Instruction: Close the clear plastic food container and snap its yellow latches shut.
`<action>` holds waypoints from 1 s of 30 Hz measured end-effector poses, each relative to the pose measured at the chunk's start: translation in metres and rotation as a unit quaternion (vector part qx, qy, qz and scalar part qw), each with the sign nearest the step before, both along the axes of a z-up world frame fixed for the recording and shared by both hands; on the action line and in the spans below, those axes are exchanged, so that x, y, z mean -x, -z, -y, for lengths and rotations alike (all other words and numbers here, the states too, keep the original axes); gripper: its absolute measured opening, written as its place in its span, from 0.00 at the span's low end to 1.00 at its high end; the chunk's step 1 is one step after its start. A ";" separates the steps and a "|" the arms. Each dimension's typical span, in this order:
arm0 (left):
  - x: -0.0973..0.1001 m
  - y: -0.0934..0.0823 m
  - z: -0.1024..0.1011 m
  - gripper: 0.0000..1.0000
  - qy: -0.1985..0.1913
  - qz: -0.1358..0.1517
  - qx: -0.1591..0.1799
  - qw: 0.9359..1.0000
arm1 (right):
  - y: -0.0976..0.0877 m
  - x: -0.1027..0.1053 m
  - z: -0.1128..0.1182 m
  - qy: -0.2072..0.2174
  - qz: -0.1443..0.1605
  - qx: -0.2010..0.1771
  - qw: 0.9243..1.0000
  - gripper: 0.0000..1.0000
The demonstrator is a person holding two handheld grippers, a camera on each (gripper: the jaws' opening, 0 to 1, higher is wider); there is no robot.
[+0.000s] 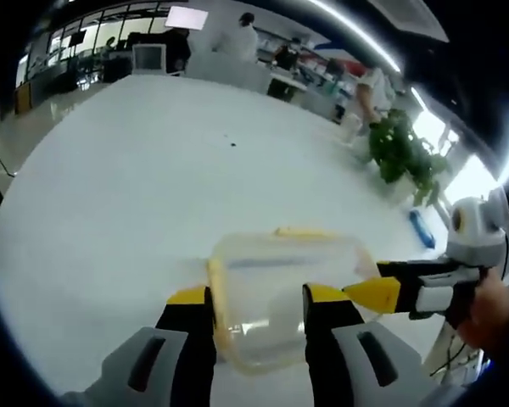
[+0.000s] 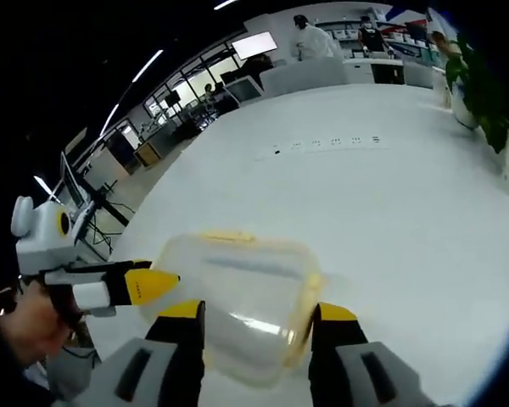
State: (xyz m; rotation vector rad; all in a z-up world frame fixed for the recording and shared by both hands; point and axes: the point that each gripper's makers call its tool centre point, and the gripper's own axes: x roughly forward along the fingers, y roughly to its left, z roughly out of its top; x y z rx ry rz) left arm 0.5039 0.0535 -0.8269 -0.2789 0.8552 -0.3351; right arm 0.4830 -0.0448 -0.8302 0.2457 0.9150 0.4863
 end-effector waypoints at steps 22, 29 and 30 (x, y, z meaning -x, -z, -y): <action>-0.057 -0.006 -0.067 0.39 -0.003 0.012 0.000 1.000 | -0.002 -0.060 -0.063 -0.005 0.019 -0.008 1.000 0.48; -0.071 -0.007 -0.082 0.39 -0.010 0.014 0.001 1.000 | -0.002 -0.074 -0.077 -0.002 0.029 -0.011 1.000 0.48; -0.073 -0.007 -0.083 0.39 -0.011 0.015 0.000 1.000 | -0.002 -0.076 -0.078 -0.002 0.029 -0.012 0.999 0.48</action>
